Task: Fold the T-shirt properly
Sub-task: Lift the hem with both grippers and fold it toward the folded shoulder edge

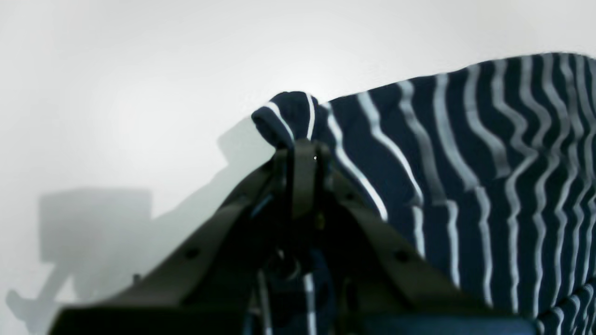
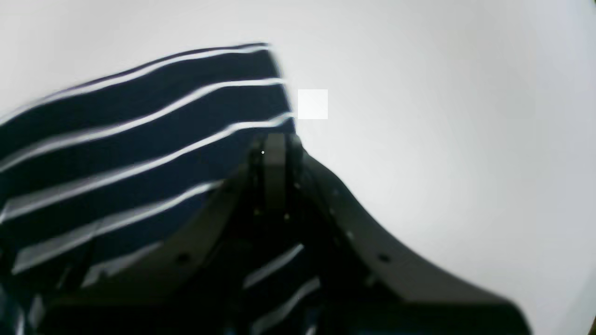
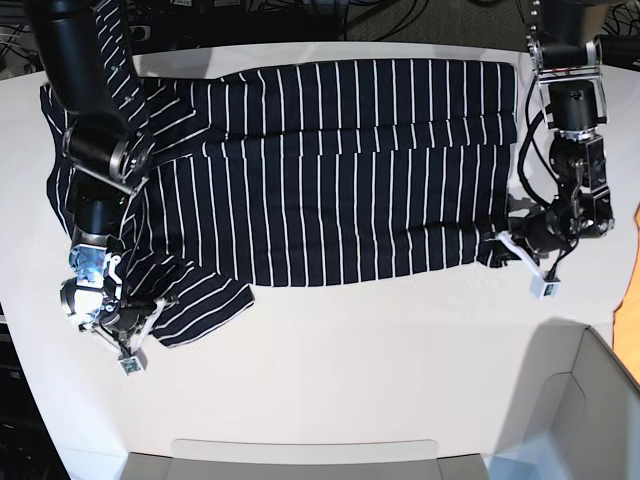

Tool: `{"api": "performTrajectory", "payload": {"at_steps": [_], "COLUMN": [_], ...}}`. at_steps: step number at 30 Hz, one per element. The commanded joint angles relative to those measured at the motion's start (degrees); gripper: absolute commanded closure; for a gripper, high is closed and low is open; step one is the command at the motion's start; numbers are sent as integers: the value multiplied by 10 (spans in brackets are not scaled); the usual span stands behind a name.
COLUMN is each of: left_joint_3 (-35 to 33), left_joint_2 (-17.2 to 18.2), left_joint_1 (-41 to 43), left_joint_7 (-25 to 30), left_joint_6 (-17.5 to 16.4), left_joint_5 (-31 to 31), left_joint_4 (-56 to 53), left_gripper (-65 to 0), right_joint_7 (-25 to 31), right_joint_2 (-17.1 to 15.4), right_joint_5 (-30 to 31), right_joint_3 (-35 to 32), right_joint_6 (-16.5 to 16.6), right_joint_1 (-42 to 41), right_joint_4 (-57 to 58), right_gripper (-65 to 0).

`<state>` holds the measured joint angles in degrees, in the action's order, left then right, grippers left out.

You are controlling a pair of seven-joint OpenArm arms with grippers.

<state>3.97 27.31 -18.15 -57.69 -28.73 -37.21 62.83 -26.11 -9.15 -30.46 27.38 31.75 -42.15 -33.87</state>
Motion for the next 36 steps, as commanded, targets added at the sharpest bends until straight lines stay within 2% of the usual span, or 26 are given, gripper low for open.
{"api": "performTrajectory", "payload": {"at_steps": [1,2,5,9,11,15,22,33,36], "left_joint_3": [4,4,4,4,4,14,102,111,111], "left_joint_2": [10,10,10,10,9,7,-2,0,0], "left_joint_1": [-18,-14,-8,19,34,62,107,163,171], "left_joint_7": [10,9,9,-6,-14,-28,-71,-88,-88], "left_joint_6": [-3,-3,5,60,69,69,66,66,66], "left_joint_5": [-5,-5,-5,-5,-6,-8,-9,-9,-9], "left_joint_4": [10,11,22,78,114,155,217,293,309], "left_gripper": [0,0,0,0,0,0,0,0,0], "right_joint_7": [1,-13,-50,-76,-85,-109,-159,-166,-211], "right_joint_2": [8,15,35,43,44,44,45,53,51], "right_joint_5": [6,6,6,6,6,6,7,7,8], "right_joint_3": [2,2,-3,-3,2,3,-1,3,3], "right_joint_6": [6,19,28,35,62,77,79,80,83], "right_joint_1": [-14,-4,34,72,85,120,173,253,262], "right_joint_4": [-42,-76,-173,-245,-266,-328,-434,-558,-594], "right_gripper": [0,0,0,0,0,0,0,0,0]}}
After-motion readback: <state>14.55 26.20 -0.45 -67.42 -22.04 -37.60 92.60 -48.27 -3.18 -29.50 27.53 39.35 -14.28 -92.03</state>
